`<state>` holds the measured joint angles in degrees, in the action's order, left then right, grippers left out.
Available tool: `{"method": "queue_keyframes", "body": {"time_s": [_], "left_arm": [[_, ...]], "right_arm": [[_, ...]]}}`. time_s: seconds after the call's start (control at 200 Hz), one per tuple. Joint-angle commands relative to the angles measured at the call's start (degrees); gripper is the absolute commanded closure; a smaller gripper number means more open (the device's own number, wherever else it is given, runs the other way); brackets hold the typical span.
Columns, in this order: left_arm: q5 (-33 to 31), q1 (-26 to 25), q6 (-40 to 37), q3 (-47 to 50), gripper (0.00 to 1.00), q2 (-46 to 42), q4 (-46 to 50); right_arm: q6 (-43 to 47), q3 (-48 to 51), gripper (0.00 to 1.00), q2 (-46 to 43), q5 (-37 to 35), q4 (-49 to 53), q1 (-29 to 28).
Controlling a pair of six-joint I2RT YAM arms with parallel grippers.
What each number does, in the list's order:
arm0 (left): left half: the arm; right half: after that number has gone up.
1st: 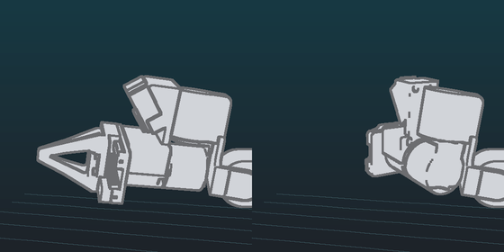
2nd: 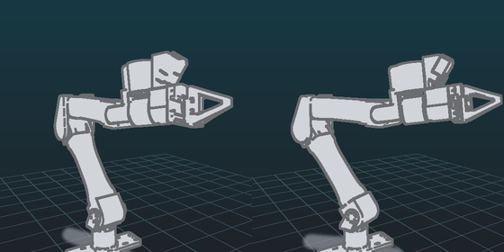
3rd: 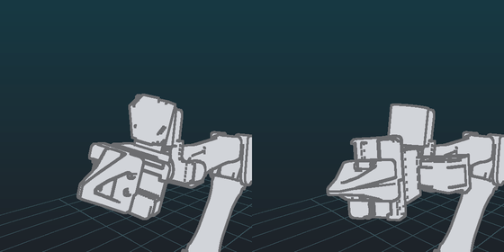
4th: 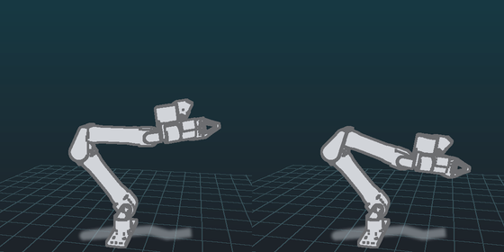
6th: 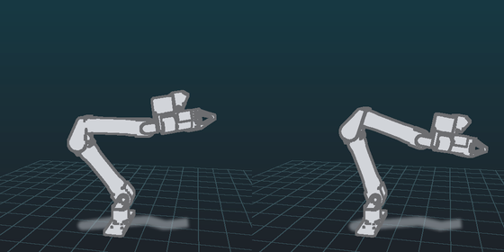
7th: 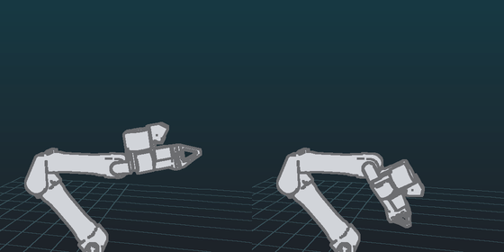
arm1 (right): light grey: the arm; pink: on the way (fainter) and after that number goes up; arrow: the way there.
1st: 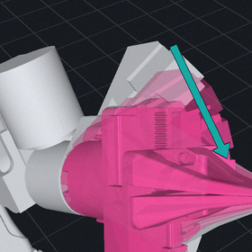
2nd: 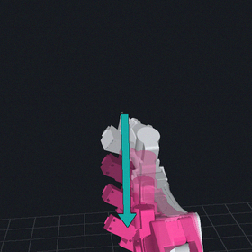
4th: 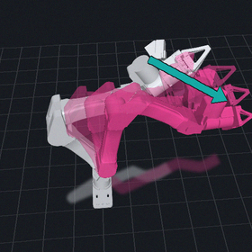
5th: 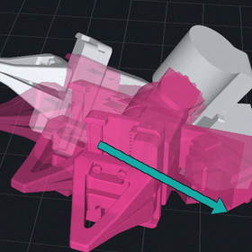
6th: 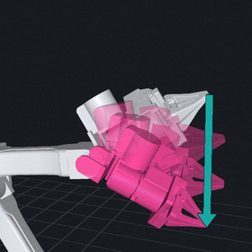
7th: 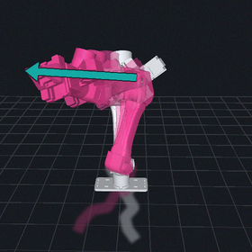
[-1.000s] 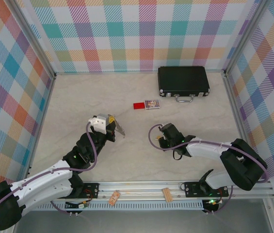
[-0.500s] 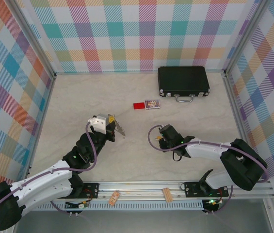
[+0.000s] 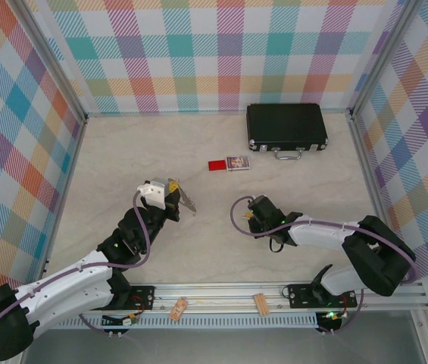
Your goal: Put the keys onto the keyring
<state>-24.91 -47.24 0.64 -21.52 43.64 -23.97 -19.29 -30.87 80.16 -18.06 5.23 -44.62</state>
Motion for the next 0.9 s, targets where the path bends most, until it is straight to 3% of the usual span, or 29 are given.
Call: {"method": "queue_keyframes", "body": {"time_s": [0.0,0.245,0.59,0.895], "left_arm": [[0.1,-0.5,0.2,0.1,1.0,-1.0,-1.7],[0.0,-0.4,0.2,0.2,1.0,-1.1,-1.6],[0.7,-0.5,0.2,0.0,1.0,0.2,-2.3],[6.8,-0.4,0.1,-0.4,1.0,3.0,-3.7]], "right_arm": [[-1.1,-2.0,0.83,1.1,-1.3,1.9,-0.3],[-0.6,-1.6,1.0,0.2,-1.1,1.3,-0.4],[7.0,-1.5,1.0,-10.2,0.4,1.3,-0.7],[19.4,0.1,1.0,-22.0,12.1,-5.8,-0.6]]}}
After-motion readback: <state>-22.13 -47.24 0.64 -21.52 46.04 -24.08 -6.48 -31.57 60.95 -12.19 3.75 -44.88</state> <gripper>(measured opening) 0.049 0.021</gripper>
